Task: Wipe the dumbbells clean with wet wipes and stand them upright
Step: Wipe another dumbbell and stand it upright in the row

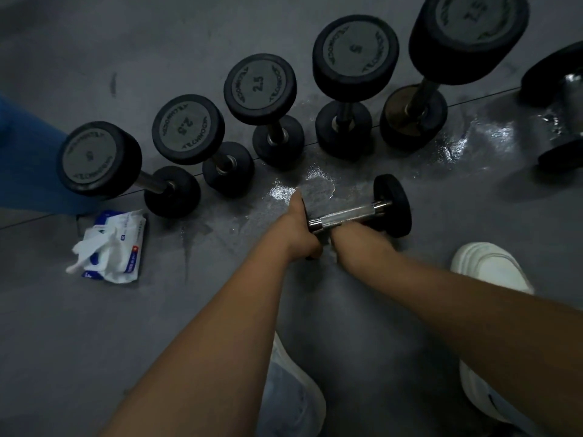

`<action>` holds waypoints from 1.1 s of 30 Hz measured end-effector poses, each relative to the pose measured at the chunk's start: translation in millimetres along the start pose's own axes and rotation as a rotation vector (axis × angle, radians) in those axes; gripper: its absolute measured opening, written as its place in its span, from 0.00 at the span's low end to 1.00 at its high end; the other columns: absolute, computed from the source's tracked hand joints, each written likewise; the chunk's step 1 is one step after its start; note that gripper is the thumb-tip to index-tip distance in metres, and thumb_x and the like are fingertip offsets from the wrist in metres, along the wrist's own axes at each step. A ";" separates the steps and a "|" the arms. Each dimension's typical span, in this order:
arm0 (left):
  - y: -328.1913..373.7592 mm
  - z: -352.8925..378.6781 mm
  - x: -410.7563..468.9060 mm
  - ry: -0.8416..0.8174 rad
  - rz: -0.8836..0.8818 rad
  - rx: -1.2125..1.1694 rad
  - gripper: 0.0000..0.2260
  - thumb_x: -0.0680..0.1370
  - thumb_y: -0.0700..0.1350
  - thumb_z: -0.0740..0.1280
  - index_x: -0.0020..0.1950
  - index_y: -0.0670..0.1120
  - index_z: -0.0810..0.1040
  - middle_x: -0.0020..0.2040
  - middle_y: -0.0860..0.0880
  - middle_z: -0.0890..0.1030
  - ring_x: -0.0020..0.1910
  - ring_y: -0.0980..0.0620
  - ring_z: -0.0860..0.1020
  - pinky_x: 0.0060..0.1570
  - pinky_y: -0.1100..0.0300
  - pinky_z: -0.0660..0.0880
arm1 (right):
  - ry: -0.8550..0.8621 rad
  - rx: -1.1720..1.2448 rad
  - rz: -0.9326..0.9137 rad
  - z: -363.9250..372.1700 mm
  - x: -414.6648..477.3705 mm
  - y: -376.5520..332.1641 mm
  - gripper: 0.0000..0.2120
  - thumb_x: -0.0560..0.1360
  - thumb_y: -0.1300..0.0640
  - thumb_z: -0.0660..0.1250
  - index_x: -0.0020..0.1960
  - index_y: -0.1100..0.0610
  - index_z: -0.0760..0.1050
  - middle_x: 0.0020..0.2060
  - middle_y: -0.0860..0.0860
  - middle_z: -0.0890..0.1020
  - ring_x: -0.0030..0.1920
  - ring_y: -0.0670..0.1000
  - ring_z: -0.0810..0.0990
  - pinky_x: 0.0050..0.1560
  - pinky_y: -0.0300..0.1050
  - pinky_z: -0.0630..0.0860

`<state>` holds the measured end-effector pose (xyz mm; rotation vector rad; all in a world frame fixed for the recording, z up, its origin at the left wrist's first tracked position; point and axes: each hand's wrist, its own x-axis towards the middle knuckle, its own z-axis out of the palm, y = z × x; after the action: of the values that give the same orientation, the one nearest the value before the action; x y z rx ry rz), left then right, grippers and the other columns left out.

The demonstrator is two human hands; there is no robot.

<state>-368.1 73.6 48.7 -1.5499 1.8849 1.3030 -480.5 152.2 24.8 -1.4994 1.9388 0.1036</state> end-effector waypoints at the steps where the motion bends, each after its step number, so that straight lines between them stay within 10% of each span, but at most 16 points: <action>1: -0.7 -0.4 0.6 0.000 0.004 -0.005 0.56 0.67 0.35 0.75 0.80 0.52 0.37 0.54 0.45 0.75 0.48 0.45 0.77 0.45 0.56 0.76 | 0.047 0.021 -0.007 0.5 1.3 1.7 0.10 0.75 0.61 0.62 0.55 0.56 0.76 0.55 0.57 0.78 0.54 0.59 0.80 0.49 0.49 0.76; 12: -2.4 -0.7 7.0 0.002 0.013 -0.010 0.56 0.67 0.35 0.75 0.80 0.52 0.38 0.54 0.46 0.72 0.47 0.45 0.75 0.43 0.57 0.74 | 0.306 0.178 0.010 -7.6 9.4 7.3 0.08 0.77 0.57 0.61 0.55 0.54 0.76 0.54 0.56 0.76 0.50 0.59 0.79 0.49 0.50 0.76; 24: -15.3 7.5 8.9 0.087 0.038 -0.015 0.57 0.66 0.40 0.77 0.80 0.54 0.39 0.61 0.44 0.75 0.51 0.43 0.78 0.48 0.55 0.77 | 0.217 -0.069 0.056 -17.7 3.9 19.5 0.11 0.75 0.64 0.62 0.57 0.58 0.72 0.53 0.56 0.77 0.51 0.59 0.80 0.40 0.46 0.70; 33: -20.3 24.6 9.3 0.305 -0.011 -0.132 0.30 0.70 0.49 0.71 0.68 0.50 0.62 0.51 0.45 0.80 0.49 0.42 0.79 0.46 0.55 0.76 | 0.163 -0.566 -0.207 -29.0 30.9 28.4 0.12 0.76 0.58 0.61 0.58 0.55 0.75 0.55 0.53 0.78 0.58 0.57 0.73 0.53 0.49 0.68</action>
<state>-359.0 89.4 20.9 -1.9163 1.9971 1.2670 -522.2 123.2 20.8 -2.1229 1.9610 0.4846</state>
